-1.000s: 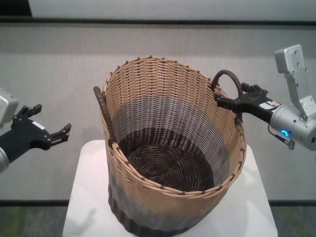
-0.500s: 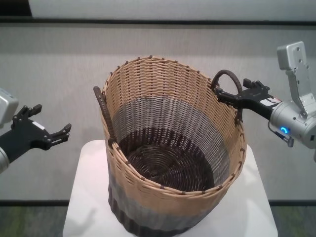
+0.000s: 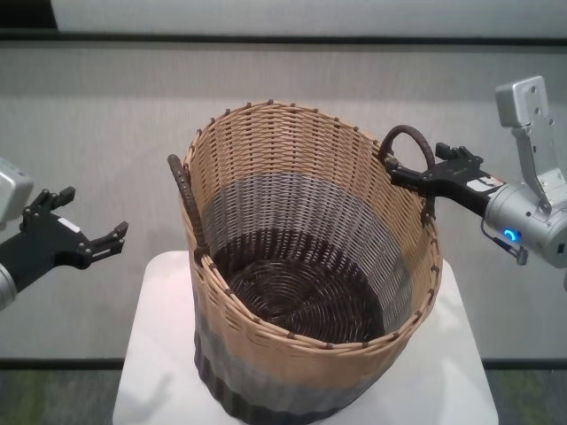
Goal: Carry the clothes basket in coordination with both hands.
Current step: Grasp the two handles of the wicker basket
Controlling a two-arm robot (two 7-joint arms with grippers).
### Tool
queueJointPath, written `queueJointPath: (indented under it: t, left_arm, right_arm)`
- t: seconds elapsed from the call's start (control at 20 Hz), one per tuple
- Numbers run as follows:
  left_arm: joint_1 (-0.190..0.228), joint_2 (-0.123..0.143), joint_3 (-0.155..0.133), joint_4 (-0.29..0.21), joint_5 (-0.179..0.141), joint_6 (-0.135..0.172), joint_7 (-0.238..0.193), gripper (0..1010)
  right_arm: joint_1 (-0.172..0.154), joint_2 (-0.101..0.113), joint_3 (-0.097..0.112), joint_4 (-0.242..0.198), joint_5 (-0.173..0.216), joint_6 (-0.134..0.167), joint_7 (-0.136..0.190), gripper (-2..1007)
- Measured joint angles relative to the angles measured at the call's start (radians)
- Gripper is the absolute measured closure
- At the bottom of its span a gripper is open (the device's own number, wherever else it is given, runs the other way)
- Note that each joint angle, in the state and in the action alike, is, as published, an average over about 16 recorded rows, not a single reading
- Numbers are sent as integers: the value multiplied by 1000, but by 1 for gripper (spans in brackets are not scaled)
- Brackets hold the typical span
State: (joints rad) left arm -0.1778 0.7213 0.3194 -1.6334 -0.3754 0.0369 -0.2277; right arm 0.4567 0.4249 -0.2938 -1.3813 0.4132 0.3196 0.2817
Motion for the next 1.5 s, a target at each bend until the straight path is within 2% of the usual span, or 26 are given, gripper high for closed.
queueJointPath:
  t: [0.2, 0.5, 0.8, 0.95, 1.25, 1.5]
  left_arm:
    - [2, -11, -5, -16, -13, 19, 0, 11]
    - [11, -37, -37, -64, -62, 69, 2, 11]
    - [44, -55, -104, -133, -133, 130, -4, 11]
    - [61, -61, -140, -163, -172, 151, -18, 11]
    - [86, -67, -183, -200, -233, 171, -53, 11]
    - [88, -77, -186, -206, -277, 172, -89, 11]
  right_arm:
    - [0, 1, -1, 0, 0, 0, 1, 3]
    - [-1, 3, -3, -1, 0, 1, 2, 3]
    - [-1, 3, -3, -1, 0, 1, 3, 3]
    - [-1, 4, -4, -1, 0, 1, 3, 3]
    - [-1, 4, -4, -2, 0, 1, 3, 3]
    - [-1, 4, -4, -2, 0, 1, 3, 3]
